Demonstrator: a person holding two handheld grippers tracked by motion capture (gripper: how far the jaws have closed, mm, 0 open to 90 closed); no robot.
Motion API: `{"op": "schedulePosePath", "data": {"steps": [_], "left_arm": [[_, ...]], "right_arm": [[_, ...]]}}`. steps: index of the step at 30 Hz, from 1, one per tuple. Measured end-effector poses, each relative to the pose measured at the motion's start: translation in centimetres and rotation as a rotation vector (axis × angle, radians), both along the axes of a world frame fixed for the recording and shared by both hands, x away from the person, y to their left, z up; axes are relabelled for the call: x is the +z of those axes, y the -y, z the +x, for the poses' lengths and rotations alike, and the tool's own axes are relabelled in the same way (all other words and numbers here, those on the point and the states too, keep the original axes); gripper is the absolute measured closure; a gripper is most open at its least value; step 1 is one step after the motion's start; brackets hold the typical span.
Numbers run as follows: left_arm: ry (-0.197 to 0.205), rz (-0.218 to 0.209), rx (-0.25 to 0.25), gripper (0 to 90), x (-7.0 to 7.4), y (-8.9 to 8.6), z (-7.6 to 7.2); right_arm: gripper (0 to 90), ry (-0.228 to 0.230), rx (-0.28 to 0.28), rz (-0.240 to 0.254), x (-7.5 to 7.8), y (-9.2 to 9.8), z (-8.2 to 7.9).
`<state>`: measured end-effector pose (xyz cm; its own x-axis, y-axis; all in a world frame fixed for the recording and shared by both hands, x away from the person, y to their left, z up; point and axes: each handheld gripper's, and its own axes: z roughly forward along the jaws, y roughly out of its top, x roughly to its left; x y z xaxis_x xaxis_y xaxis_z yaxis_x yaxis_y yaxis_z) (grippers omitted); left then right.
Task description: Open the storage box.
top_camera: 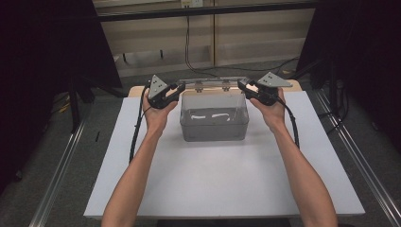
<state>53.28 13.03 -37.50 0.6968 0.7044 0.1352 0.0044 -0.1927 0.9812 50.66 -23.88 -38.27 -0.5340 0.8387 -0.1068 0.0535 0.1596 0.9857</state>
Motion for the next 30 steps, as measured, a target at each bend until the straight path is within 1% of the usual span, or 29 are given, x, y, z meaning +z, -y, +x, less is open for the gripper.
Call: {"op": "schedulePosePath", "data": {"steps": [3,5,6,8,11,12,13,14,16,19,20,23,25,27,28,29,30], "left_arm": [[-0.002,-0.01,0.003,70.9,0.0,0.0,0.1],[-0.001,-0.011,0.003,71.7,0.1,0.0,0.2],[-0.001,-0.002,0.002,71.7,0.1,0.0,0.2],[-0.001,-0.009,0.006,72.5,0.2,-0.1,0.4],[-0.003,-0.009,0.01,72.8,0.1,0.0,0.5],[-0.005,-0.019,0.012,72.9,0.0,0.1,0.6],[-0.002,-0.011,0.015,72.7,0.0,0.1,0.6],[-0.003,-0.017,0.016,72.5,-0.1,0.1,0.7],[-0.004,-0.011,0.019,72.4,-0.3,0.2,0.9],[-0.011,-0.018,0.022,72.1,-0.3,0.3,1.0],[-0.01,-0.009,0.025,72.3,-0.2,0.3,1.0],[-0.011,-0.01,0.023,72.8,-0.2,0.3,1.1],[-0.011,-0.004,0.023,72.9,-0.2,0.3,1.3],[-0.004,-0.008,0.024,73.1,-0.2,0.3,1.4],[-0.002,-0.009,0.022,73.5,-0.2,0.3,1.5],[-0.008,-0.027,0.02,73.6,-0.3,0.3,1.6],[-0.008,-0.027,0.02,73.7,-0.3,0.3,1.6]], "right_arm": [[64.3,-0.002,-0.001,-0.007,0.1,0.0,0.3],[64.3,-0.003,-0.001,-0.002,0.1,0.0,0.5],[64.3,-0.003,-0.001,-0.002,0.1,0.0,0.5],[64.6,-0.001,-0.001,-0.001,0.1,0.0,0.6],[64.9,-0.006,-0.005,0.013,0.0,0.0,0.7],[64.8,-0.005,-0.005,0.019,0.0,0.0,0.8],[64.8,-0.005,-0.007,0.028,-0.1,0.1,0.9],[64.9,-0.008,-0.006,0.028,-0.1,0.1,0.9],[65.0,-0.019,-0.006,0.025,-0.3,0.1,1.0],[65.1,-0.021,-0.003,0.033,-0.5,0.1,1.2],[65.2,-0.025,-0.008,0.036,-0.5,0.1,1.2],[65.2,-0.029,-0.009,0.04,-0.6,0.2,1.5],[65.1,-0.034,-0.011,0.036,-0.8,0.1,1.7],[65.0,-0.035,-0.013,0.038,-0.9,0.1,1.7],[65.1,-0.044,-0.018,0.054,-1.1,0.1,1.9],[65.2,-0.051,-0.02,0.057,-1.3,0.2,2.0],[65.2,-0.051,-0.02,0.057,-1.3,0.2,2.0]]}}
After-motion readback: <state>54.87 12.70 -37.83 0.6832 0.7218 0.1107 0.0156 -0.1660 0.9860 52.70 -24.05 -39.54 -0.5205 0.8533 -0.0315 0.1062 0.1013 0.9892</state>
